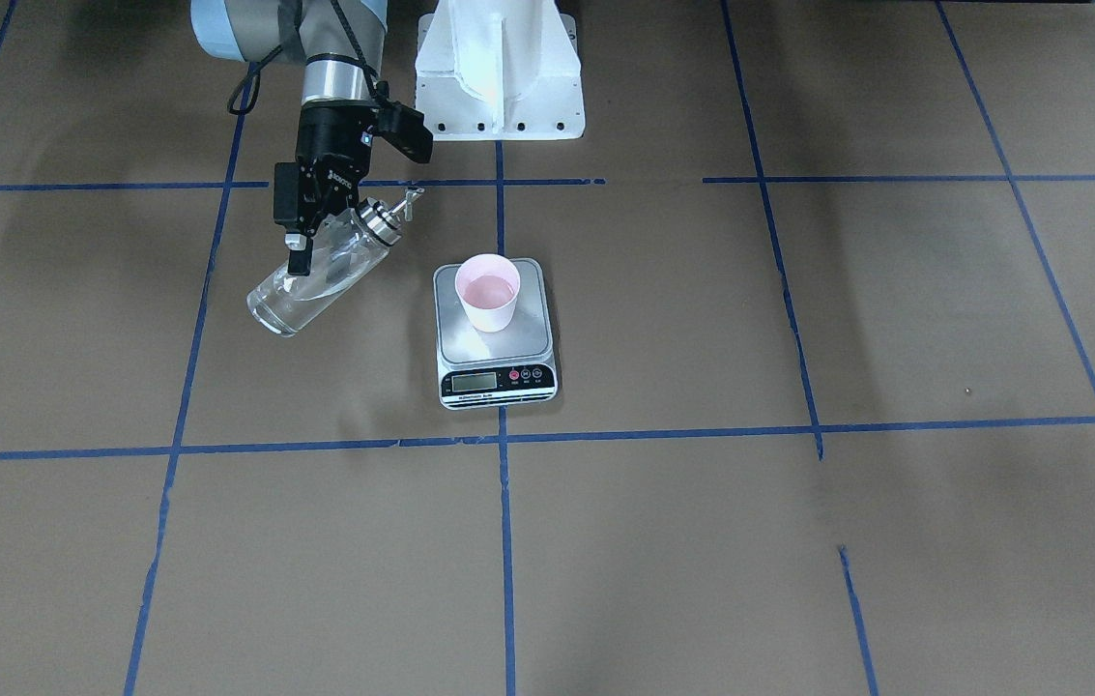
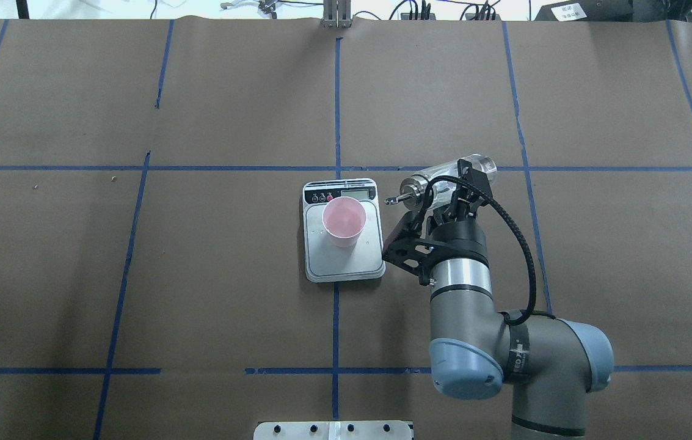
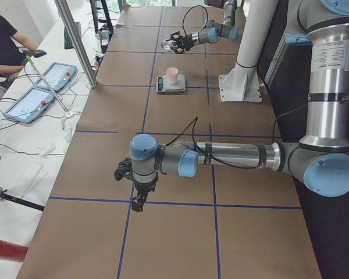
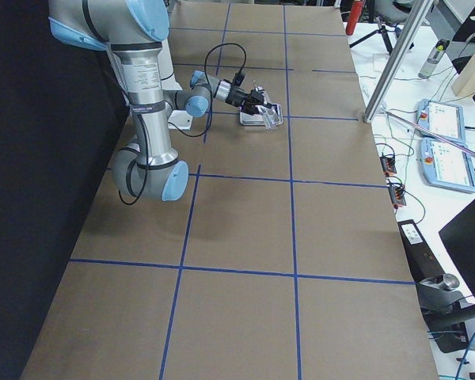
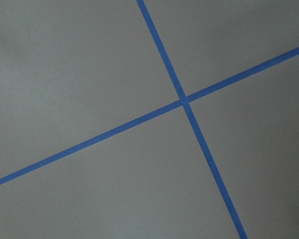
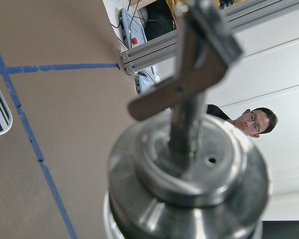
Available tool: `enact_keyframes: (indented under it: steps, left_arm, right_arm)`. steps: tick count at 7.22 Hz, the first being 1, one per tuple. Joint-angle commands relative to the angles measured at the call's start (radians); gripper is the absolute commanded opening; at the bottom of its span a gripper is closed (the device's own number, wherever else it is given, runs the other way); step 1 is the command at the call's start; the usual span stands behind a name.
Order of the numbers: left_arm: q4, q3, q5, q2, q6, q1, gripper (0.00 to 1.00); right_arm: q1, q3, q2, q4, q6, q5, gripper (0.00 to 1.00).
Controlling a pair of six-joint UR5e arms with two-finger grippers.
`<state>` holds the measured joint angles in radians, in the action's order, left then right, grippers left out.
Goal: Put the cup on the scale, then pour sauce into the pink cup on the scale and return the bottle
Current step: 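Carry the bottle with the right gripper over the pink cup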
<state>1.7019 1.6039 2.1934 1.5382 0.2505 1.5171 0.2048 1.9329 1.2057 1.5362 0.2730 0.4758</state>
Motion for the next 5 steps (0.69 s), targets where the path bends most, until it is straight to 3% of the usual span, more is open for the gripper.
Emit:
enact_keyframes:
  steps: [1,5]
  left_arm:
    - [0.001,-0.022,0.0,0.005,0.003,0.0,1.0]
    - [0.001,-0.024,0.0,0.005,0.003,0.0,1.0]
  right_arm:
    - [-0.001,-0.009,-0.072,0.123,-0.001,0.0,0.0]
    - [0.028,-0.072,-0.098,0.151,-0.076,-0.003,0.0]
